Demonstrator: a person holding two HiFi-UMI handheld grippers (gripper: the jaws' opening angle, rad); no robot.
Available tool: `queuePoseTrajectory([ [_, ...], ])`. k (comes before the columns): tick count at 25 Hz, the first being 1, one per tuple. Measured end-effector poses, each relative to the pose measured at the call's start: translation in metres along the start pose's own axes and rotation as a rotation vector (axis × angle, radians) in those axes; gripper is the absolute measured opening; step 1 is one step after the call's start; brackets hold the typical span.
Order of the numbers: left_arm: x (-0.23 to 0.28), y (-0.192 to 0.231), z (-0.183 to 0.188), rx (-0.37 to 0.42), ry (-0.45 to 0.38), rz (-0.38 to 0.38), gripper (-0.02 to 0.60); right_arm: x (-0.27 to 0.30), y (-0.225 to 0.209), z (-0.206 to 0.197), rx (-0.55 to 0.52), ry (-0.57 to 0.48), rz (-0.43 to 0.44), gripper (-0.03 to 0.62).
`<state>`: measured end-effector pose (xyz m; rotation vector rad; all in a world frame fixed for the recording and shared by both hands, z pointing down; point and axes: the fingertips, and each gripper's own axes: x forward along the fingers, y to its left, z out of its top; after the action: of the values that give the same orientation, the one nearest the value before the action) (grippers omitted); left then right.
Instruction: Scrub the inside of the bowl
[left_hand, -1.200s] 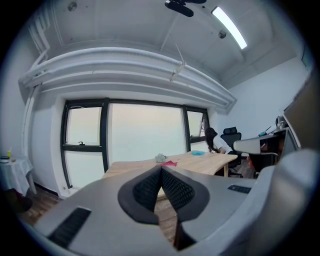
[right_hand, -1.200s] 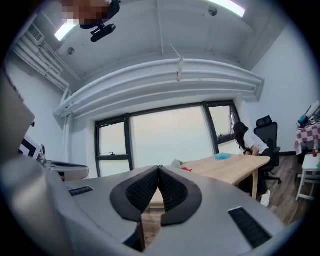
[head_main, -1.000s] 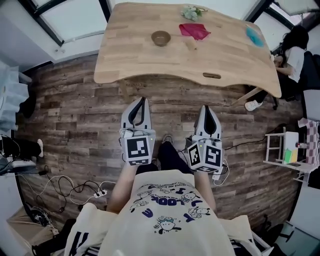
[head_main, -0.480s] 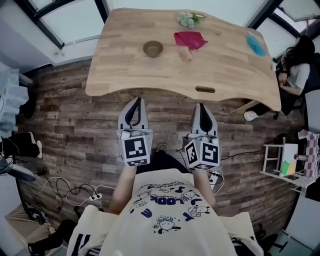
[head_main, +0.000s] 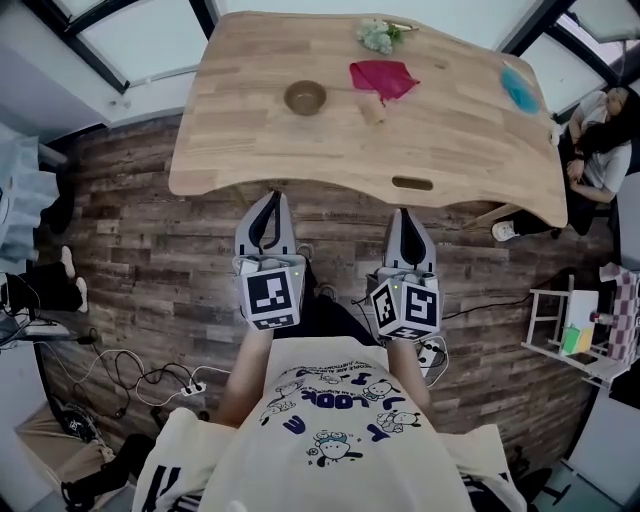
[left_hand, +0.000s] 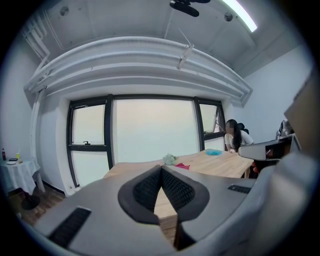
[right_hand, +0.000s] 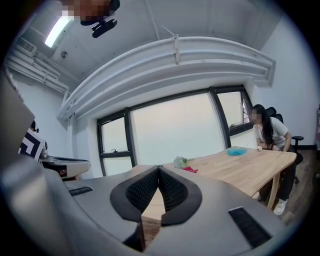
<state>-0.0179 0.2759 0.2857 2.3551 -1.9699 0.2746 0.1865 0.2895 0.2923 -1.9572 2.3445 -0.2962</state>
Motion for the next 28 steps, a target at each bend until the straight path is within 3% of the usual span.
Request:
queuePoseTrajectory([
  [28,0.187,0.072,0.007,-0.026,0.034,-0.103,0.031,0.181,-0.011,0.002,-0.032,0.018,-0.143,0.002],
])
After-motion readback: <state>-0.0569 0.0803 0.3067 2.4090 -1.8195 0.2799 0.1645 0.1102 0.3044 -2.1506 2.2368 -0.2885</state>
